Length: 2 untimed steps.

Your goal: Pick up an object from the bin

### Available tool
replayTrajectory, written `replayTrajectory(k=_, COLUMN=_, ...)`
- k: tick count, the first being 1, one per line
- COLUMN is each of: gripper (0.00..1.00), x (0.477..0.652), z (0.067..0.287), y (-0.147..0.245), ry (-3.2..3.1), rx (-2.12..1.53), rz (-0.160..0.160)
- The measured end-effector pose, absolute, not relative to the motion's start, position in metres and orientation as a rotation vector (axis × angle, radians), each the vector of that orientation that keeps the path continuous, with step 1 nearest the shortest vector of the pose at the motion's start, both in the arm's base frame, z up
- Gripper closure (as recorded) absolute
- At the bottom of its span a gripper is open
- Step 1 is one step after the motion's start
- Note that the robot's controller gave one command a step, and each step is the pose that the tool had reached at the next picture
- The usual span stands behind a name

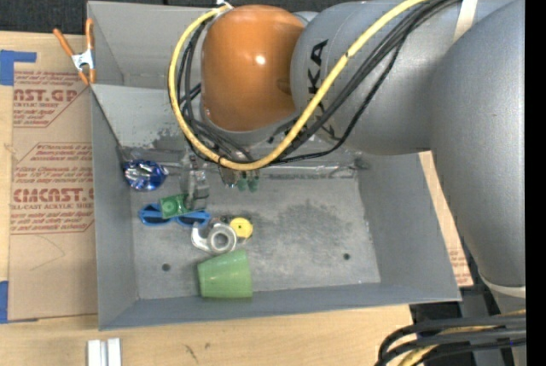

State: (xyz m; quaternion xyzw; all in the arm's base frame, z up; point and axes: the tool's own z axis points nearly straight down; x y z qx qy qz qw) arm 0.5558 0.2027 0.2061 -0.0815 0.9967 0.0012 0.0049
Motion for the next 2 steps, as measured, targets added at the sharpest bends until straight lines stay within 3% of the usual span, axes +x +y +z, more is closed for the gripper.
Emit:
replayTrajectory(k=1, gripper=1.00, x=0.542, z=0.082, y=0.225, ry=3.148, rx=-0.011, rz=-0.001)
replayTrajectory(k=2, gripper=1.00, x=0.533, z=0.253, y=0.207, ry=3.131, rx=-0.073, rz=0.004)
